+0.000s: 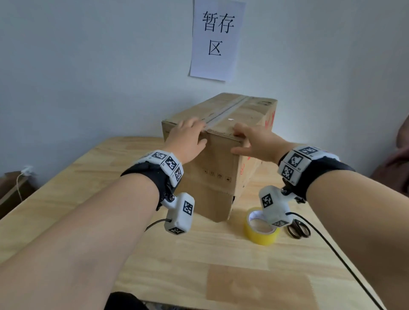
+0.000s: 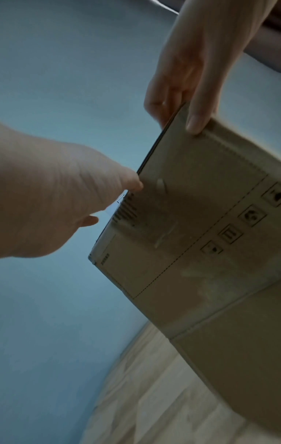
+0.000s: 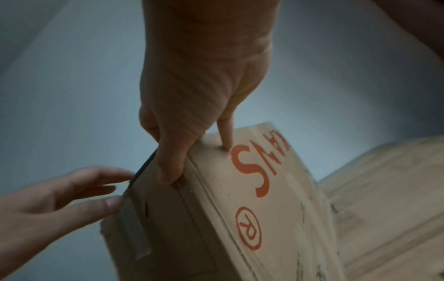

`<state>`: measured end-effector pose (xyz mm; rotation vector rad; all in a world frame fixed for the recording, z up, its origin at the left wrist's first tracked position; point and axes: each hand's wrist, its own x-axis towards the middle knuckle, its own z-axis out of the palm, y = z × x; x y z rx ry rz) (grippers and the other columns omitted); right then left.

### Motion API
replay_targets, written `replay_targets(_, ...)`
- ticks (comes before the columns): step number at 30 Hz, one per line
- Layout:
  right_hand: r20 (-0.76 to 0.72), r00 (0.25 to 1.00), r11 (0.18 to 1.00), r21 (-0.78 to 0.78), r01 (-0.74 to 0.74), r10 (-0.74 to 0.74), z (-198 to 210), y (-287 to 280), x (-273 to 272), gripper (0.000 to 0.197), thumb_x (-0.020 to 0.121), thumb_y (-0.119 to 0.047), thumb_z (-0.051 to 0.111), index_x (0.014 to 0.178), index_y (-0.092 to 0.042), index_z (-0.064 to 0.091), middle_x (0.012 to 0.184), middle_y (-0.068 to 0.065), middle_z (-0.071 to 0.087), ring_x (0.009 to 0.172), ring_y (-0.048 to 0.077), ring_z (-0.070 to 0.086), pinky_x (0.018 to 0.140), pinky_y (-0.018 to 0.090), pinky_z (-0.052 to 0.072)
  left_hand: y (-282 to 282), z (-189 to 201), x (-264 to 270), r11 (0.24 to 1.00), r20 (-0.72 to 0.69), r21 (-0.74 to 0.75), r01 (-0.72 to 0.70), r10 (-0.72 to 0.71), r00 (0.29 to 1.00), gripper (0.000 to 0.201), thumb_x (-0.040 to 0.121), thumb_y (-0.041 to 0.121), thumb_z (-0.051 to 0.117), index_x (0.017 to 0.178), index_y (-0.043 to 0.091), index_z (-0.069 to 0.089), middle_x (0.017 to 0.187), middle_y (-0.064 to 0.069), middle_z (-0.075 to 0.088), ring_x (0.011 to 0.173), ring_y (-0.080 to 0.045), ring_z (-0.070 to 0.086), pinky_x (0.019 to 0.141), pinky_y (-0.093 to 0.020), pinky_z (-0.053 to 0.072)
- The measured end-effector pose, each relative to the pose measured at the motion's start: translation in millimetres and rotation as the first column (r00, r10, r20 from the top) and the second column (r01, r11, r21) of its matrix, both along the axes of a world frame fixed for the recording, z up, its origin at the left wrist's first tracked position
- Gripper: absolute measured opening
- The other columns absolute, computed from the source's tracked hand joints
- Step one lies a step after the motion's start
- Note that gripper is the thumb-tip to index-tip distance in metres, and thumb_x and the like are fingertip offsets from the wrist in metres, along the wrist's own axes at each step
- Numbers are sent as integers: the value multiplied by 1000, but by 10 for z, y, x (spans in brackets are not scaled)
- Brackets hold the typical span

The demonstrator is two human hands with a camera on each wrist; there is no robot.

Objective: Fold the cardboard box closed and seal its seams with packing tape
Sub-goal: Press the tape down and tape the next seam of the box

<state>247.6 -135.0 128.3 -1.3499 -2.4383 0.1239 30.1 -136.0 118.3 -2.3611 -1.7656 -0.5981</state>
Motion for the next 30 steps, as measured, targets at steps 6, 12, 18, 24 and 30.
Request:
replay_targets(6,-29,995,985,140,98,-95,-72,-39,465,23,94,-13,55,116,-7,57,115,8,59,106,29,50,85,35,41,32,-177,-2,951,163,-38,-306,308,937,67,86,69,41,143,34,32,159,-10,3,144,-37,4,114,-57,9)
replay_targets(12,-452,834,928,37,372,-316,-455,-43,566,44,96,-9,45,137,-25,50,118,7,45,98,23,53,88,27,41,-5,-420,164,989,506,-49,-141,146,850,61,87,41,62,141,30,35,156,-12,2,139,-30,29,106,-36,34)
replay_targets(18,-566,535,777,-498,385,-627,-1189,-104,672,71,93,-15,53,151,-17,13,141,9,42,122,28,50,94,36,47,-44,-922,366,991,747,69,-112,23,665,94,83,34,68,151,14,6,155,-14,15,144,-23,18,117,-36,21)
replay_targets(24,225,707,581,-433,689,-670,-1783,-166,923,28,85,-19,65,66,-4,51,65,6,50,60,21,49,59,29,43,-130,-1545,579,976,759,-144,-165,216,614,92,88,40,61,150,6,1,156,-13,13,144,-23,15,114,-30,14)
replay_targets(30,307,720,658,-294,693,-622,-1859,-243,882,22,86,-8,58,69,-8,44,66,5,45,72,27,52,64,32,45,-88,-1572,609,965,803,-125,-232,236,548,85,87,39,62,149,7,13,148,-14,25,136,-27,28,110,-31,24)
